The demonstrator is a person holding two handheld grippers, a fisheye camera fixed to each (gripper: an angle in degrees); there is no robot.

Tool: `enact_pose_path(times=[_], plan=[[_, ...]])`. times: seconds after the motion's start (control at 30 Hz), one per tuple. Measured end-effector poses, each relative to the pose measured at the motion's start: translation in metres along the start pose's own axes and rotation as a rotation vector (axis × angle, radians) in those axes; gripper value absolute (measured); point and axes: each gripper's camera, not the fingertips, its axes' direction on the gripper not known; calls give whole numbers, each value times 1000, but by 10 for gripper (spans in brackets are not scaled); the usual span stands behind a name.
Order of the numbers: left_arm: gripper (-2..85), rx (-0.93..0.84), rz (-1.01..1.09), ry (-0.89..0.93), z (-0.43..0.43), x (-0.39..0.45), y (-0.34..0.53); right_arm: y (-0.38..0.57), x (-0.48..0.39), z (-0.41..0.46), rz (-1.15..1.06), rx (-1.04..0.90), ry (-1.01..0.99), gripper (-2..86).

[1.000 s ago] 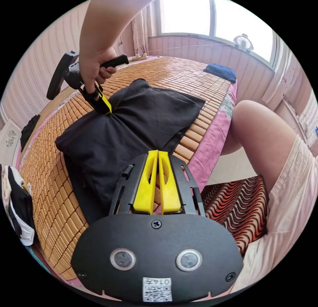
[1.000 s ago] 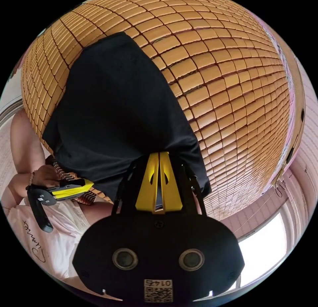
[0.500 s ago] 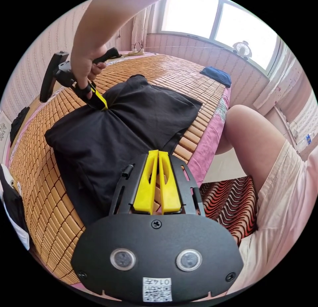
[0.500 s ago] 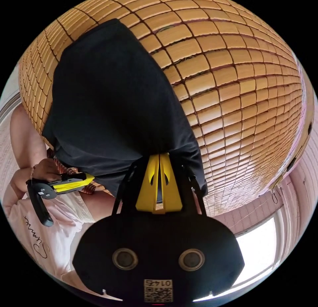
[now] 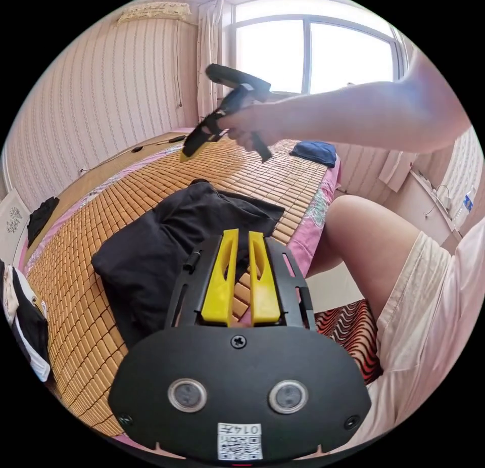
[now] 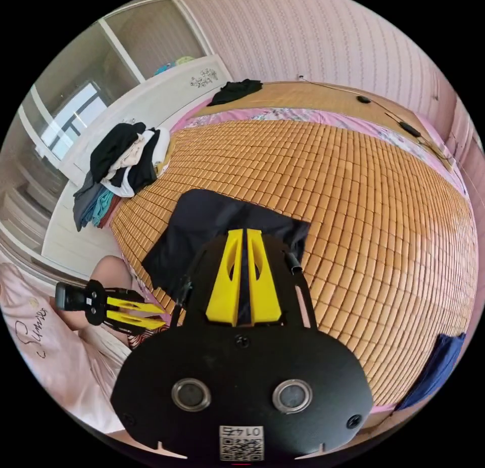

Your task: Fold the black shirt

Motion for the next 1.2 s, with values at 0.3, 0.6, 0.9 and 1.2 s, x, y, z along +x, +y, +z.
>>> enact_pose_path(times=[0.3,0.6,0.9,1.2], plan=[[154,-82,14,3,48,26,-30,220,64,0,241,-148,48,100],[135,-264,125,-25,92,52,-56,290,117,-18,311,-9,-249,10],[24,-213,66,9,0,49,-48,383,132,-74,463,319,-424,50],[15,-266,-11,83,-84,44,11,447,159,-43,794,270,-309,164]])
